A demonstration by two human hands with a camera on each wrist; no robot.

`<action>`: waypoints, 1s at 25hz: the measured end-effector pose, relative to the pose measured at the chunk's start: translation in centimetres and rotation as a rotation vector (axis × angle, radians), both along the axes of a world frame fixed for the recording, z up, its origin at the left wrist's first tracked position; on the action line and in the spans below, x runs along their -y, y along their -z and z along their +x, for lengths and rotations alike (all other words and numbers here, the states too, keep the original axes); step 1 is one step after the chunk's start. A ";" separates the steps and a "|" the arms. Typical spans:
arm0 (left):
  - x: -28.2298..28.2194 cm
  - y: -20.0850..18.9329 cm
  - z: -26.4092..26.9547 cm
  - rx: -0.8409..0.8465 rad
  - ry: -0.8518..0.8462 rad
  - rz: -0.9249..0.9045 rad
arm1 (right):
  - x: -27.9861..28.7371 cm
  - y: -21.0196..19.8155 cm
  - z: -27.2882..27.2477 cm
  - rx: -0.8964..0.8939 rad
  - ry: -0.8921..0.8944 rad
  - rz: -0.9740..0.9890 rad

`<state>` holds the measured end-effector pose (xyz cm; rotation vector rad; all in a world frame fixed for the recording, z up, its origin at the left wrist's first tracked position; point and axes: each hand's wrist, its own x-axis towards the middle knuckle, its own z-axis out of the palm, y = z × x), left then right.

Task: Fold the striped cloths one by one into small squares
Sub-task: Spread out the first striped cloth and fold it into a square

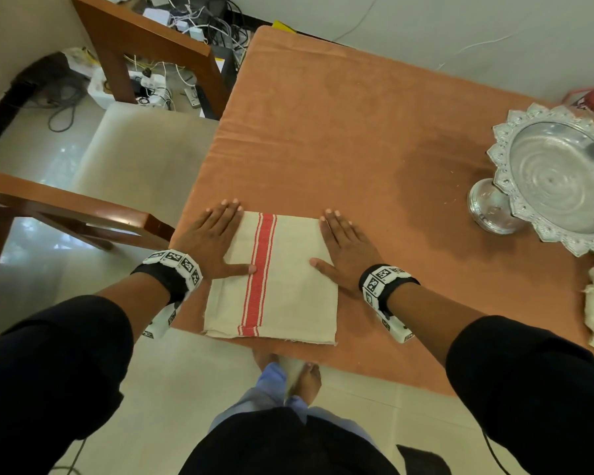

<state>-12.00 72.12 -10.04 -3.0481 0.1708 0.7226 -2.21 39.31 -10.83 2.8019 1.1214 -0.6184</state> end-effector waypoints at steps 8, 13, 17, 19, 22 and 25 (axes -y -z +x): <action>0.5 -2.5 3.5 0.279 -0.228 -0.142 | -2.8 -2.5 2.7 0.118 0.172 0.078; -0.6 -3.0 5.8 0.161 -0.310 -0.099 | -3.6 -2.8 4.8 0.025 0.268 0.069; -1.3 -3.2 7.3 0.155 -0.267 -0.086 | -3.7 -3.3 5.9 -0.048 0.314 0.101; -1.6 -3.5 8.5 0.189 -0.259 -0.079 | -3.7 -3.8 6.7 -0.035 0.338 0.127; -2.3 -4.3 10.9 0.246 -0.255 -0.086 | -4.3 -4.9 8.4 0.024 0.374 0.148; -3.0 -5.4 13.2 0.324 -0.257 -0.110 | -5.1 -5.7 10.3 0.075 0.410 0.175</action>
